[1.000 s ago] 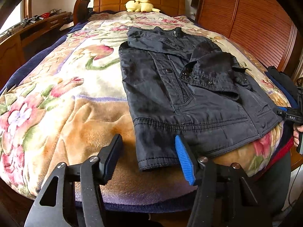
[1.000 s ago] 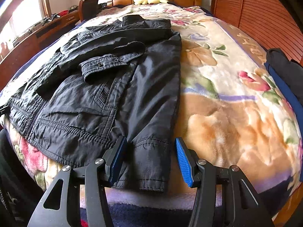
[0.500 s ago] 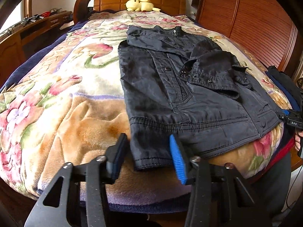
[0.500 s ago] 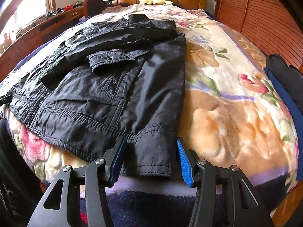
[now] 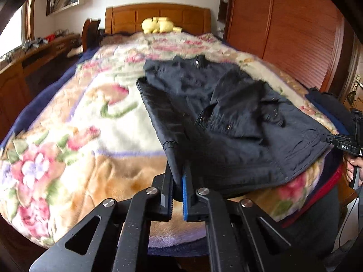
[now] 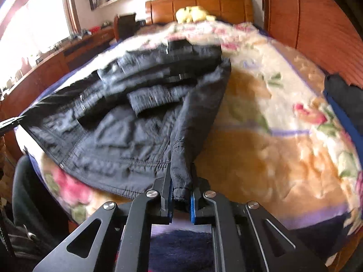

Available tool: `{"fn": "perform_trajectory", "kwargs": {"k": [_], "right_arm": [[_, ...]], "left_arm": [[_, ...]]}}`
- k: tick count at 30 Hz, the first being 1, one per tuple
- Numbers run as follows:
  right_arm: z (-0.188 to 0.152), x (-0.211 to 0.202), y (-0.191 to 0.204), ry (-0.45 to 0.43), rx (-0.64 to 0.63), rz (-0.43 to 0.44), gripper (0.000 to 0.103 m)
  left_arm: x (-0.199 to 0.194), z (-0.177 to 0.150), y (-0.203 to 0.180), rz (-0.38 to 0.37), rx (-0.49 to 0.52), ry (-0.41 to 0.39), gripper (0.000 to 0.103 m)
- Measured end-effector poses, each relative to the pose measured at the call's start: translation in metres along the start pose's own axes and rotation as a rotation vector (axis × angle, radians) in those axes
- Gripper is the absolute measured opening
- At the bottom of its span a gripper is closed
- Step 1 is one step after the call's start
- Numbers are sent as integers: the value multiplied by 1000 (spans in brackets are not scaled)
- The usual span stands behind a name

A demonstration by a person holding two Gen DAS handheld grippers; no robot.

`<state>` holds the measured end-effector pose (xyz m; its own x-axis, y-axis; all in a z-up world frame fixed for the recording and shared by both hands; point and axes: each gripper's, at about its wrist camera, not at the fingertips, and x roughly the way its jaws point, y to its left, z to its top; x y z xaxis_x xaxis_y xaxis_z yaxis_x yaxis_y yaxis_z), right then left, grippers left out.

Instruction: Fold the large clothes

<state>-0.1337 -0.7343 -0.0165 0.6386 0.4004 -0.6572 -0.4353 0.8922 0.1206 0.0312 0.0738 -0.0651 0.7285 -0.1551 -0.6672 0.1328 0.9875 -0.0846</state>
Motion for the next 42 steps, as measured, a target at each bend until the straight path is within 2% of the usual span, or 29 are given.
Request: {"fn": "perform_trajectory", "kwargs": {"k": [10,15,25,30,34,42], "right_arm": [[19,-94,24,-183,-45,1,8],[14,-130,24,-232,-58,11,8],[5,-140,21,-269,-40,-3,6],[5,-162,26,-327,-48,-19,4],[5,-173,33,-344,-105,-44,3],[11,-187,30,-410,-113,-40,3]], "left_arm": [[-83,30,-8,-16,46,-162,6],[-109,31,-13,-24,70,-201,6],[-119,27,-18,-31,74,-219,6],[-138,27,-25,-39,88,-266,6],[-150,29,-29,-44,109,-300,6],[-166,36,-19,-61,80,-363,6]]}}
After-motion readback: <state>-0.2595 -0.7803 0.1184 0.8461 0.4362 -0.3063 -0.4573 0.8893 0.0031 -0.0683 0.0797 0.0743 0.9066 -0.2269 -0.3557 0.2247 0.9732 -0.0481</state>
